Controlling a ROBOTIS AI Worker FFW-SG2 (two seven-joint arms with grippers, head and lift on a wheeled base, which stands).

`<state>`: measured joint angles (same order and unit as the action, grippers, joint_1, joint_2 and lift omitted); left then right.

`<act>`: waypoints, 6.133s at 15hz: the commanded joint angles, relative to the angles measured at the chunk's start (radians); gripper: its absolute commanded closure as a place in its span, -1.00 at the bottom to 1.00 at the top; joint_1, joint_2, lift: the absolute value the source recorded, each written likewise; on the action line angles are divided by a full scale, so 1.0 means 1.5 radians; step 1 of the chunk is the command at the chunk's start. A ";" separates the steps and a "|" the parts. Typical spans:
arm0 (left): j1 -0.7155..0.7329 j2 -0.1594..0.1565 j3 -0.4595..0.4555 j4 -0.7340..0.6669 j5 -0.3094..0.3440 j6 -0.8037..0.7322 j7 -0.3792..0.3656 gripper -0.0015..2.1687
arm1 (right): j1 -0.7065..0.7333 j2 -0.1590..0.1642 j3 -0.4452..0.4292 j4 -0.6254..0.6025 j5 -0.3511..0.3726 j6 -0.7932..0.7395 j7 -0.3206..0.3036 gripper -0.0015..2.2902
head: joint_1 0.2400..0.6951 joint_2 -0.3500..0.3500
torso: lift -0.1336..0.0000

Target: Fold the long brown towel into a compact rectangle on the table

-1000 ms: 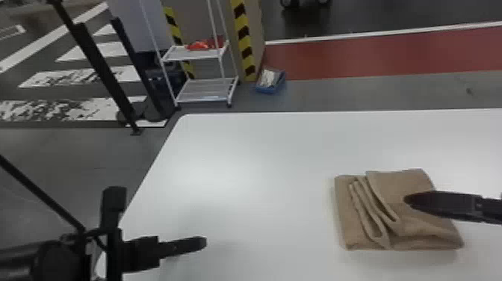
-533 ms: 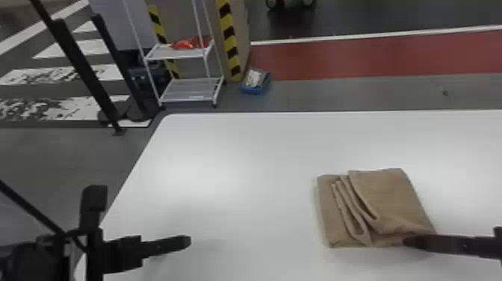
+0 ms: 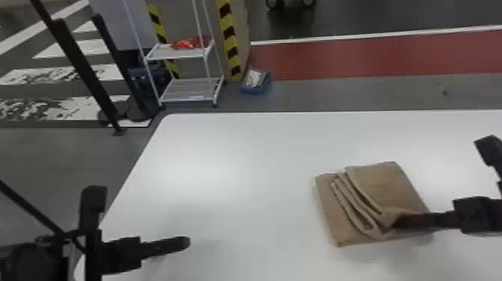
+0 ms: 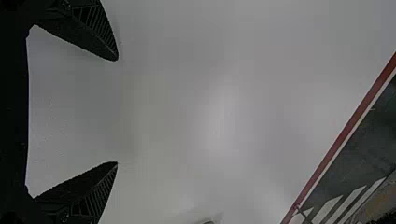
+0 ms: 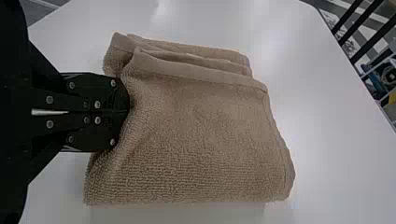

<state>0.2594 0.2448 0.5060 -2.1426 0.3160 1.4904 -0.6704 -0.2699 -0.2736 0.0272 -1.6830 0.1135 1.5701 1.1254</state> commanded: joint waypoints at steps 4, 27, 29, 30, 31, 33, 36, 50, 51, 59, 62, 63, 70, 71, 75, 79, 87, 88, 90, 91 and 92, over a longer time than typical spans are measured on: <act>-0.002 0.000 -0.001 0.010 0.000 -0.002 0.000 -0.92 | -0.080 0.028 -0.013 0.071 0.019 -0.004 -0.088 0.78 | 1.00 0.49 | -0.84; -0.029 0.005 -0.009 0.052 -0.009 -0.016 0.003 -0.92 | -0.155 0.033 0.178 0.039 0.159 -0.006 0.105 -0.88 | 1.00 0.66 | -0.84; -0.028 0.004 -0.009 0.052 -0.009 -0.018 0.003 -0.92 | -0.191 0.038 0.216 0.072 0.175 -0.002 0.105 -0.87 | 1.00 0.73 | -0.84; -0.027 0.004 -0.009 0.053 -0.009 -0.016 0.003 -0.92 | -0.204 0.038 0.233 0.081 0.181 0.000 0.105 -0.87 | 1.00 0.75 | -0.84; -0.027 0.004 -0.009 0.053 -0.009 -0.018 0.003 -0.92 | -0.214 0.038 0.250 0.089 0.185 0.001 0.105 -0.87 | 1.00 0.76 | -0.84; -0.027 0.001 -0.009 0.053 -0.009 -0.018 0.003 -0.92 | -0.236 0.038 0.272 0.101 0.191 0.001 0.106 -0.87 | 1.00 0.77 | -0.84; -0.027 0.001 -0.009 0.053 -0.009 -0.018 0.003 -0.92 | -0.278 0.038 0.321 0.166 0.221 0.001 0.109 -0.82 | 1.00 0.77 | -0.84; -0.023 -0.001 -0.008 0.051 -0.009 -0.018 0.001 -0.92 | -0.335 0.102 0.453 0.293 0.284 0.001 0.110 -0.56 | 1.00 0.81 | -0.84; -0.023 -0.001 -0.008 0.051 -0.009 -0.018 0.001 -0.92 | -0.336 0.103 0.464 0.298 0.288 0.001 0.112 -0.56 | 1.00 0.81 | -0.84; -0.019 -0.001 -0.006 0.051 -0.008 -0.029 -0.002 -0.92 | -0.343 0.119 0.499 0.319 0.321 0.001 0.119 -0.45 | 1.00 0.82 | -0.84; -0.018 -0.001 -0.005 0.051 -0.007 -0.031 -0.004 -0.92 | -0.343 0.120 0.505 0.319 0.326 0.001 0.119 -0.43 | 1.00 0.83 | -0.84; -0.016 0.000 -0.004 0.052 -0.006 -0.033 -0.004 -0.92 | -0.342 0.120 0.504 0.319 0.325 0.001 0.119 -0.43 | 1.00 0.83 | -0.84; -0.018 0.006 -0.003 0.053 -0.001 -0.041 -0.005 -0.92 | -0.327 0.117 0.474 0.290 0.329 0.001 0.115 0.05 | 1.00 0.85 | -0.84; -0.018 0.006 -0.005 0.053 -0.001 -0.041 -0.006 -0.92 | -0.323 0.115 0.465 0.273 0.327 0.001 0.116 0.12 | 1.00 0.85 | -0.84; -0.027 0.002 -0.012 0.058 -0.003 -0.045 -0.006 -0.92 | -0.286 0.083 0.460 0.184 0.323 0.001 0.129 0.13 | 1.00 0.85 | -0.84; -0.040 0.002 -0.037 0.067 -0.016 -0.043 0.002 -0.92 | -0.260 0.029 0.507 0.126 0.329 0.001 0.127 0.13 | 1.00 0.84 | -0.84; -0.061 -0.002 -0.097 0.074 -0.043 -0.041 -0.002 -0.92 | -0.241 -0.068 0.522 0.049 0.313 -0.059 0.126 0.13 | 1.00 0.58 | -0.84; -0.064 -0.008 -0.112 0.072 -0.043 -0.049 -0.007 -0.92 | -0.235 -0.067 0.513 0.046 0.303 -0.086 0.126 0.13 | 1.00 0.52 | -0.84; -0.072 -0.017 -0.136 0.071 -0.049 -0.053 -0.003 -0.92 | -0.228 -0.060 0.516 0.046 0.300 -0.153 0.127 0.13 | 1.00 0.47 | -0.84; -0.077 -0.020 -0.139 0.071 -0.053 -0.053 -0.002 -0.92 | -0.228 -0.057 0.523 0.042 0.300 -0.170 0.125 0.13 | 1.00 0.45 | -0.84; -0.079 -0.021 -0.139 0.071 -0.053 -0.053 -0.001 -0.92 | -0.228 -0.057 0.533 0.032 0.300 -0.178 0.120 0.13 | 1.00 0.45 | -0.84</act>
<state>0.1482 0.2172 0.3024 -2.0353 0.2395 1.4109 -0.6726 -0.6129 -0.3612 0.8107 -1.6207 0.5637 1.3312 1.3092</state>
